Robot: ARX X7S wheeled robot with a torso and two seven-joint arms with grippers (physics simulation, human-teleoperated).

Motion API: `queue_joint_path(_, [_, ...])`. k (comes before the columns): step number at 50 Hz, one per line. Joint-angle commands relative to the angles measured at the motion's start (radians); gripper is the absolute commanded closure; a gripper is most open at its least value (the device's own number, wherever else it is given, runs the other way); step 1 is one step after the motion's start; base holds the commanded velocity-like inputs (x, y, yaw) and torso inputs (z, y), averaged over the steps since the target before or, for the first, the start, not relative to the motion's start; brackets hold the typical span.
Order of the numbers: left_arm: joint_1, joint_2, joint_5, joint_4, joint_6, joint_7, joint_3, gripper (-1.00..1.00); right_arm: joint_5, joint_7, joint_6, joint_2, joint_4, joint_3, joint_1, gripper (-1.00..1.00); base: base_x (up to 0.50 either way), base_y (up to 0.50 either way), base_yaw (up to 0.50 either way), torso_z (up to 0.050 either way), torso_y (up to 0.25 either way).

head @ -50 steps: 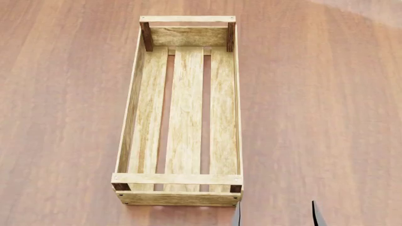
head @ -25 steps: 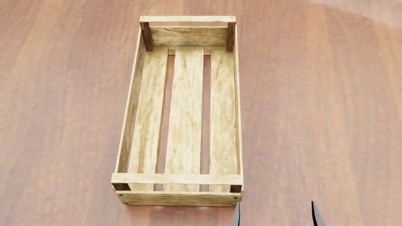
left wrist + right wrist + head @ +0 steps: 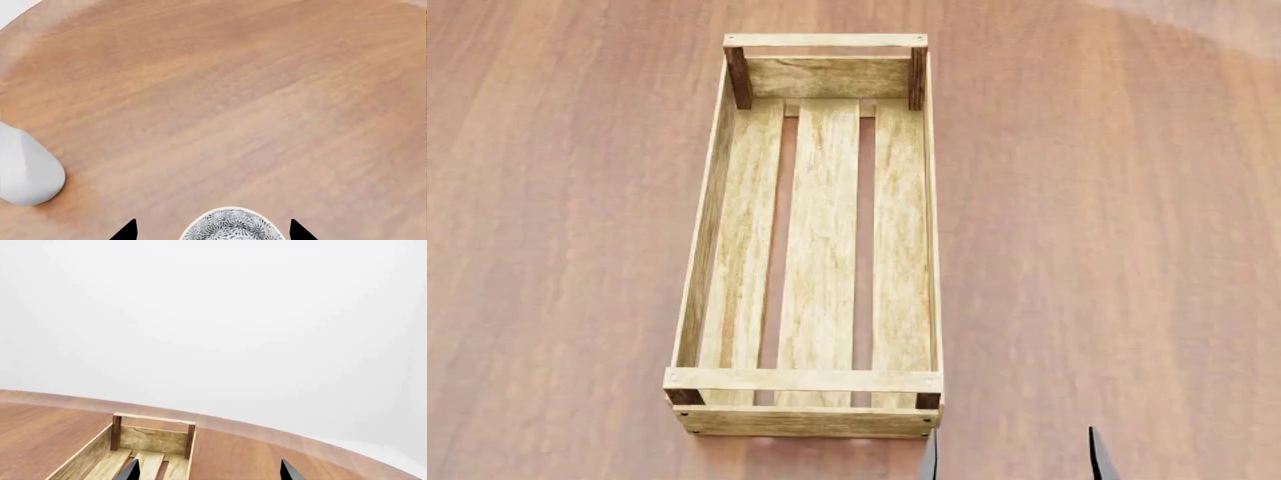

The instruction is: Stack the right bowl on the left bowl and place them in the tray.

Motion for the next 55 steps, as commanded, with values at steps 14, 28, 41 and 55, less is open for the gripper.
queue_joint_path(14, [0.029, 0.023, 0.015, -0.012, 0.019, 0.069, -0.043, -1.0, -0.022, -0.018, 0.0, -0.016, 0.004, 0.013, 0.001, -1.0, 0.0, 0.0, 0.0, 0.0, 0.0])
queue_joint_path(28, [0.053, 0.02, -0.004, 0.035, 0.024, 0.086, -0.069, -1.0, -0.023, -0.016, 0.006, -0.014, 0.0, 0.009, 0.0, -1.0, 0.0, 0.0, 0.0, 0.0, 0.0])
queue_joint_path(41, [0.075, 0.053, -0.079, -0.024, 0.034, 0.128, -0.155, -1.0, -0.025, -0.014, 0.002, -0.013, 0.007, 0.005, 0.003, -1.0, 0.0, 0.0, 0.0, 0.0, 0.0])
queue_joint_path(55, [0.081, 0.074, -0.124, -0.07, 0.044, 0.156, -0.205, -1.0, -0.028, -0.012, 0.005, -0.011, 0.005, -0.001, 0.003, -1.0, 0.0, 0.0, 0.0, 0.0, 0.0])
